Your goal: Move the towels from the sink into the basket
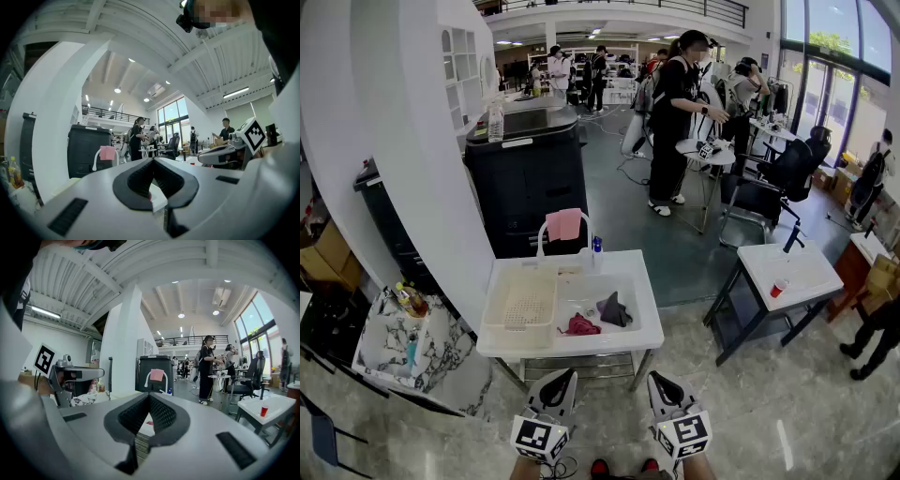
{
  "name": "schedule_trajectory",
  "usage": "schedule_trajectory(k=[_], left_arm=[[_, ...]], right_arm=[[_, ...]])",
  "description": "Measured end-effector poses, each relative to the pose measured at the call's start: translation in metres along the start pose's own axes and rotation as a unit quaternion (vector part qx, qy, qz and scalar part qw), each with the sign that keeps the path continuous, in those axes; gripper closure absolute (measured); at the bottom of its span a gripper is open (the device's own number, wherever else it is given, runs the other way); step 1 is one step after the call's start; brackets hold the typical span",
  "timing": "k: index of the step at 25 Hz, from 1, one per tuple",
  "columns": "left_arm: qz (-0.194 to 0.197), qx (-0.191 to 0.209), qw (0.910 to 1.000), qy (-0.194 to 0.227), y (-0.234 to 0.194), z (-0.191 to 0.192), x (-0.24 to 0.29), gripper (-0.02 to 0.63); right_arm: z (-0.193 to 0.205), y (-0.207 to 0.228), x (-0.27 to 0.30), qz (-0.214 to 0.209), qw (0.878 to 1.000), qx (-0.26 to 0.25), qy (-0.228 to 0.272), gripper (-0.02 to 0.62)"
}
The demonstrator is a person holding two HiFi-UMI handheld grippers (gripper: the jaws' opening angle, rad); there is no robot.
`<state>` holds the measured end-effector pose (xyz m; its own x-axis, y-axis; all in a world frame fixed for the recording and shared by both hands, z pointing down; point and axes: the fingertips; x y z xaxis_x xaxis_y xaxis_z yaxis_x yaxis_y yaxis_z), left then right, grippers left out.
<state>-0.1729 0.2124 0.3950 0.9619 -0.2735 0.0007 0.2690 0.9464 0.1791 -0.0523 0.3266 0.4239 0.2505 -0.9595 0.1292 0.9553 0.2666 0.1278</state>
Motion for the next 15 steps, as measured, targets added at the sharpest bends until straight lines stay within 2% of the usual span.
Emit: schedule_trajectory(k=[15], left_arm=[[-0.006,0.007,0.9999,0.014,-0.026,-0.004,-0.004,0.6]], right_arm=[[-0.006,-0.023,0.031,-0.015,1.0,0.006,0.003,0.566]])
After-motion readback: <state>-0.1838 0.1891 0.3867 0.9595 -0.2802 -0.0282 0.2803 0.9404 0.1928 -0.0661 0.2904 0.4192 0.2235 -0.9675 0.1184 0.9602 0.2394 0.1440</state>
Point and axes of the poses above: the fingertips, and each gripper's own axes: x forward along the fingers, y to its right, z out of its underside, and after that the axes turned 10 degrees about x, right-handed
